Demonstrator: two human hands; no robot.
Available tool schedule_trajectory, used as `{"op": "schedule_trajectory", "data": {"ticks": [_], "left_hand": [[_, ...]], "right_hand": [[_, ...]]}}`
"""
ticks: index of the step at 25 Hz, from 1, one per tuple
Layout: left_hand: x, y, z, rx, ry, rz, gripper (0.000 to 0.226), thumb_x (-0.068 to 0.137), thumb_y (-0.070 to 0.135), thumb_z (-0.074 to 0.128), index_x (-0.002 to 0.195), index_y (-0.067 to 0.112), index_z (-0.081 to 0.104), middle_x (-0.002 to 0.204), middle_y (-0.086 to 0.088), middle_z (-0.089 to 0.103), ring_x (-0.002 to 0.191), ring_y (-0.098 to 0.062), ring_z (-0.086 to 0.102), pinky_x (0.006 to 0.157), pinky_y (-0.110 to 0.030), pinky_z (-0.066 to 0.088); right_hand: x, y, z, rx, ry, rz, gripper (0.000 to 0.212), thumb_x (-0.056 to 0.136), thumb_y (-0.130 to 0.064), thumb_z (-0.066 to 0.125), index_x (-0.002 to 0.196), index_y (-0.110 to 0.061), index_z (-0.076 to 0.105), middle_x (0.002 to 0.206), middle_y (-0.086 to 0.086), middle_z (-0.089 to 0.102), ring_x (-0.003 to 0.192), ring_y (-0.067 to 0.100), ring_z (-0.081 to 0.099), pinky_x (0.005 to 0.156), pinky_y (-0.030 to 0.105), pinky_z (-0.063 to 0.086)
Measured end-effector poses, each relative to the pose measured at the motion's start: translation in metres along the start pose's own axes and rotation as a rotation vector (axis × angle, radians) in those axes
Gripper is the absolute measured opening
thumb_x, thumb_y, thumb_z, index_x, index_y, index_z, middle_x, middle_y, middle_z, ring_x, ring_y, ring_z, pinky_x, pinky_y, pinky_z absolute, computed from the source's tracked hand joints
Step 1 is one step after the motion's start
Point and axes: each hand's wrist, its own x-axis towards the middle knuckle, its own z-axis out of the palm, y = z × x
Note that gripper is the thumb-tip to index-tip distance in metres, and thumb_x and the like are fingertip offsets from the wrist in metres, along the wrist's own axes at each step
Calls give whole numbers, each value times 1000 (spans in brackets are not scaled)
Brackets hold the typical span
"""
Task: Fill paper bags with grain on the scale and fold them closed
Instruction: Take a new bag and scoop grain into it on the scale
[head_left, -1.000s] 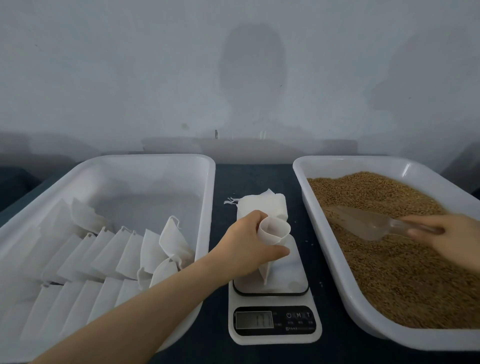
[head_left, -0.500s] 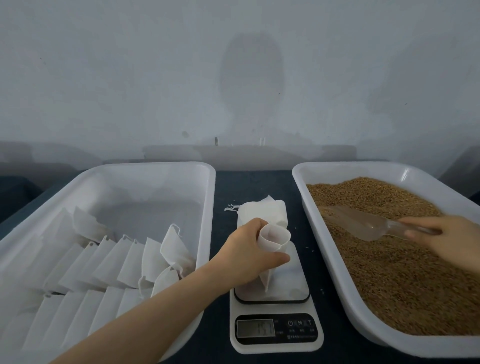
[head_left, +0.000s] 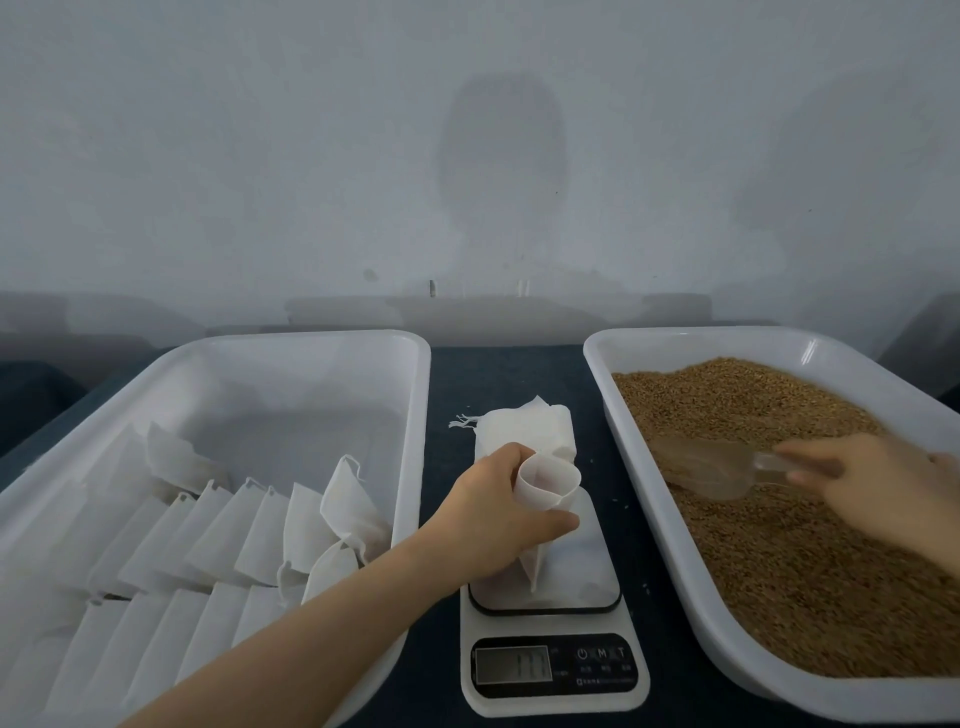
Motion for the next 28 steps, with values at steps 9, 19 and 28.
{"op": "schedule_trajectory", "data": {"ticks": [9, 19, 28], "left_hand": [[0, 0, 0, 5, -7, 11, 45, 76, 38, 75, 111, 32, 48, 101, 13, 56, 92, -8, 56, 71, -18, 45], [1, -2, 1, -9, -22, 17, 47, 76, 38, 75, 115, 30, 51, 106, 11, 58, 95, -8, 57, 74, -19, 47], [2, -6, 1, -28, -27, 26, 45, 76, 39, 75, 112, 32, 50, 106, 12, 59, 96, -6, 57, 75, -18, 47]], "right_hand": [[-6, 13, -10, 387, -45, 70, 29, 86, -32, 64, 101, -55, 55, 122, 3, 63, 112, 31, 54, 99, 57, 36], [2, 23, -6, 382, 12, 86, 34, 84, -29, 66, 101, -56, 54, 126, 5, 62, 95, 26, 58, 95, 55, 42], [-22, 3, -35, 416, -18, -41, 35, 80, -37, 64, 95, -66, 53, 118, -4, 65, 87, 12, 56, 89, 45, 43]]}}
